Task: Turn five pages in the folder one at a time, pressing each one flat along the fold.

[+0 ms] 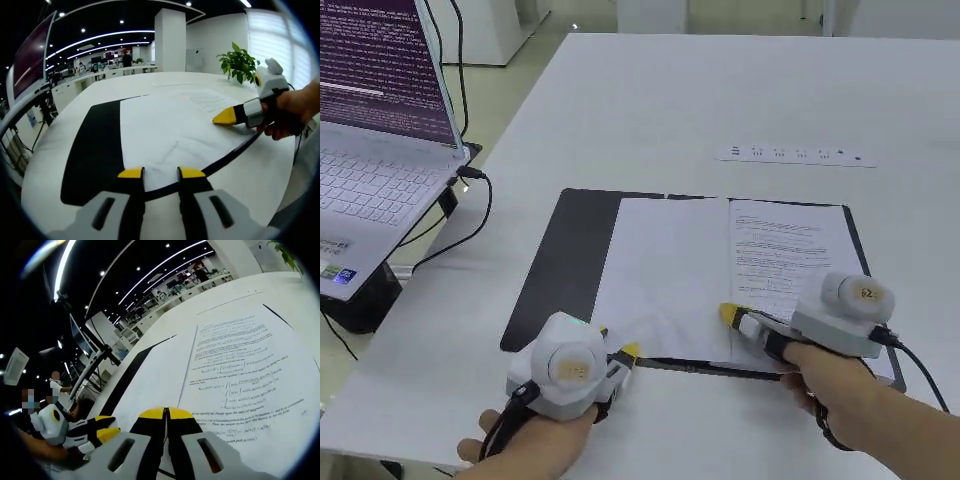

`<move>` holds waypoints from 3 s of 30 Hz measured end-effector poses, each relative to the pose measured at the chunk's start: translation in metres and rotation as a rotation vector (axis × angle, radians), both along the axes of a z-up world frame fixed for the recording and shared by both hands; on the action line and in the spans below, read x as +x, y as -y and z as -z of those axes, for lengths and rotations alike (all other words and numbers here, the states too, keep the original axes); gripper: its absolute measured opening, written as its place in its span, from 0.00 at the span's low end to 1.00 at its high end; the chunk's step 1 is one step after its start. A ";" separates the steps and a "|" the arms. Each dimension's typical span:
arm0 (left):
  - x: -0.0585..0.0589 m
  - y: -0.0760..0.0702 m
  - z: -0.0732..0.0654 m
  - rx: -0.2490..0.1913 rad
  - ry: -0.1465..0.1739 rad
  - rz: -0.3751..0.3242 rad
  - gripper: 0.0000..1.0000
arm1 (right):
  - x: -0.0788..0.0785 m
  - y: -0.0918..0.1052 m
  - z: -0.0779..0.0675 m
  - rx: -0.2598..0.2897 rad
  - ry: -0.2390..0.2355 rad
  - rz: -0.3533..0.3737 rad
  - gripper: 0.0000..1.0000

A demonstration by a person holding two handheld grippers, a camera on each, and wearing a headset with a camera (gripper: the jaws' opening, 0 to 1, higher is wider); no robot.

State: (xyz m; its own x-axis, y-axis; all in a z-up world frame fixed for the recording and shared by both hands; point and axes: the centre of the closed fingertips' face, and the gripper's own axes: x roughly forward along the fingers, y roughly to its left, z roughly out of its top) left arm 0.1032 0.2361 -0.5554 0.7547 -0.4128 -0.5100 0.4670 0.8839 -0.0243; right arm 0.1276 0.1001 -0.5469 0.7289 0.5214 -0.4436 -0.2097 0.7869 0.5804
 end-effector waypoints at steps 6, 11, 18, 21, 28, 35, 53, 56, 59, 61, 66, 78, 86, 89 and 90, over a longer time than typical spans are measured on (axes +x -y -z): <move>0.000 0.000 0.001 0.000 -0.002 0.000 0.25 | -0.021 -0.003 0.002 0.041 -0.041 -0.007 0.00; 0.000 0.000 0.001 0.003 -0.003 0.001 0.25 | -0.039 -0.005 0.003 0.070 -0.078 -0.018 0.00; 0.000 0.000 0.001 0.006 -0.005 0.002 0.25 | -0.059 -0.007 0.004 0.105 -0.128 -0.025 0.00; 0.000 0.000 0.001 0.006 -0.007 0.002 0.25 | -0.070 -0.009 0.005 0.125 -0.160 -0.029 0.00; 0.001 0.000 0.001 0.012 -0.022 0.001 0.25 | -0.088 -0.011 -0.012 0.149 -0.173 -0.051 0.00; 0.001 0.001 0.000 0.018 -0.060 0.004 0.25 | -0.101 -0.003 -0.028 0.148 -0.204 -0.022 0.00; -0.015 0.016 -0.070 -0.099 -0.193 0.002 0.36 | -0.099 0.072 -0.098 0.194 -0.089 0.268 0.00; -0.021 0.015 -0.087 -0.113 -0.161 -0.003 0.37 | -0.099 0.088 -0.113 0.192 -0.051 0.317 0.00; -0.025 0.014 -0.095 -0.135 -0.151 -0.014 0.37 | -0.103 0.101 -0.118 0.139 -0.041 0.327 0.00; -0.027 0.011 -0.101 -0.146 -0.134 -0.028 0.37 | -0.106 0.108 -0.123 0.107 -0.017 0.329 0.00; -0.034 0.009 -0.112 -0.162 -0.114 -0.029 0.41 | -0.116 0.122 -0.120 0.006 -0.007 0.318 0.00; -0.049 0.003 -0.119 -0.147 -0.076 -0.029 0.53 | -0.127 0.128 -0.123 -0.167 0.077 0.259 0.26; -0.057 0.000 -0.122 -0.148 -0.065 -0.028 0.62 | -0.129 0.125 -0.127 -0.268 0.128 0.172 0.54; -0.057 -0.001 -0.130 -0.151 -0.040 -0.020 0.68 | -0.130 0.125 -0.130 -0.279 0.145 0.164 0.57; -0.057 -0.002 -0.132 -0.154 -0.033 -0.020 0.71 | -0.130 0.126 -0.130 -0.284 0.151 0.166 0.61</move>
State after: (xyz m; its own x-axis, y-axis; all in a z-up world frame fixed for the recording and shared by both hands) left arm 0.0463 0.2382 -0.4234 0.7474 -0.4727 -0.4668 0.4459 0.8778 -0.1751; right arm -0.0020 -0.0263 -0.4168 0.8618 0.2617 -0.4345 -0.1321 0.9428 0.3059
